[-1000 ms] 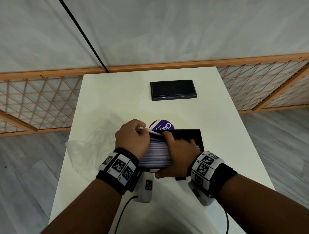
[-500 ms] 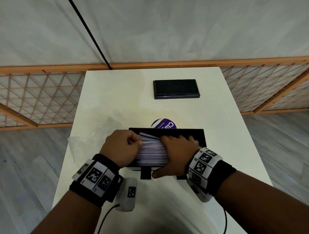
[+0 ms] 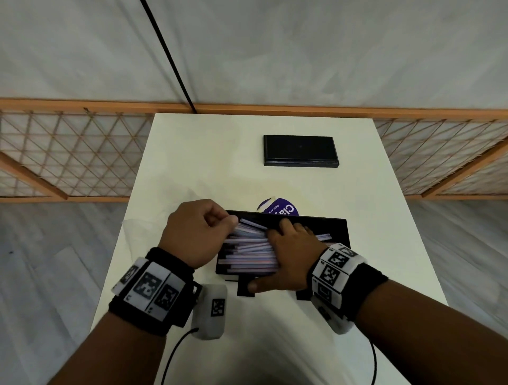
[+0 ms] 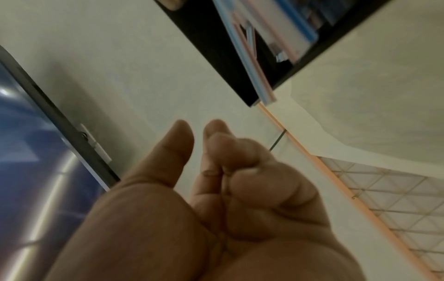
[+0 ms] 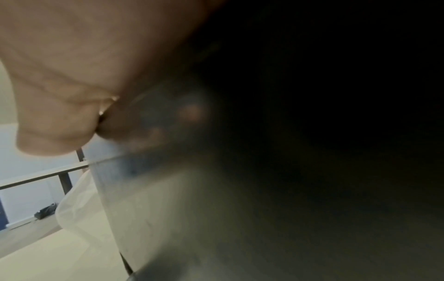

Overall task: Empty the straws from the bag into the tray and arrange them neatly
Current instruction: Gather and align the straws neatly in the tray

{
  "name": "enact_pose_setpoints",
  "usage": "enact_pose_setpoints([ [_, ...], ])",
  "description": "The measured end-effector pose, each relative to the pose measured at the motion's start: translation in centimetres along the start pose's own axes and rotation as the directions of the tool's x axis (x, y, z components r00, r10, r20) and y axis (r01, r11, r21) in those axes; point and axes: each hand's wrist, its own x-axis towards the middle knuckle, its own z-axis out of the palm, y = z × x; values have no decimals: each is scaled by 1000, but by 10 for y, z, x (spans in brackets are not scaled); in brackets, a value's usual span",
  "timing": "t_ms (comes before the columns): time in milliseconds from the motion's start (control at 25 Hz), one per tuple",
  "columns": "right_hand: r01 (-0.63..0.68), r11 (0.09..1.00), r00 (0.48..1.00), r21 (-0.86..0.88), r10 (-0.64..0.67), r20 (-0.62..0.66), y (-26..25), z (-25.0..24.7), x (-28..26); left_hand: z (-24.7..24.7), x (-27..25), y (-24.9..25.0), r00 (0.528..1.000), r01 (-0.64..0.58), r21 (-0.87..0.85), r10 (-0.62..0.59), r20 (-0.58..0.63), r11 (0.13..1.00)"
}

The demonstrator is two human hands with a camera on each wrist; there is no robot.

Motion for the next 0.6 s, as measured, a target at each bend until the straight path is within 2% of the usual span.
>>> enact_pose_setpoints([
  [80, -13, 1000, 1000, 7, 13, -7, 1, 2, -2, -3, 1, -2, 998, 60, -105, -63, -25, 993],
  [160, -33, 999, 999, -9, 33, -3, 3, 4, -3, -1, 0, 6, 987, 158, -310, -161, 17, 937],
  [200, -43, 999, 999, -15, 43, 4, 3, 5, -4, 2, -1, 13, 970, 242, -448, -229, 85, 861],
  [280, -54, 998, 998, -16, 55, 17, 4, 4, -4, 14, -2, 29, 901, 430, -651, -340, 268, 626],
  [360, -51, 999, 998, -8, 51, 32, 5, 2, -4, 30, 0, 38, 823, 554, -738, -391, 413, 385],
  [400, -48, 999, 998, -5, 48, 37, 6, 1, -5, 36, 2, 41, 799, 579, -758, -395, 454, 301],
  [480, -48, 999, 998, -7, 48, 30, 6, -1, -8, 46, 6, 45, 784, 583, -781, -407, 468, 225],
  [600, -48, 999, 999, -3, 48, 18, 6, -2, -12, 57, 10, 49, 756, 588, -789, -465, 461, 175],
])
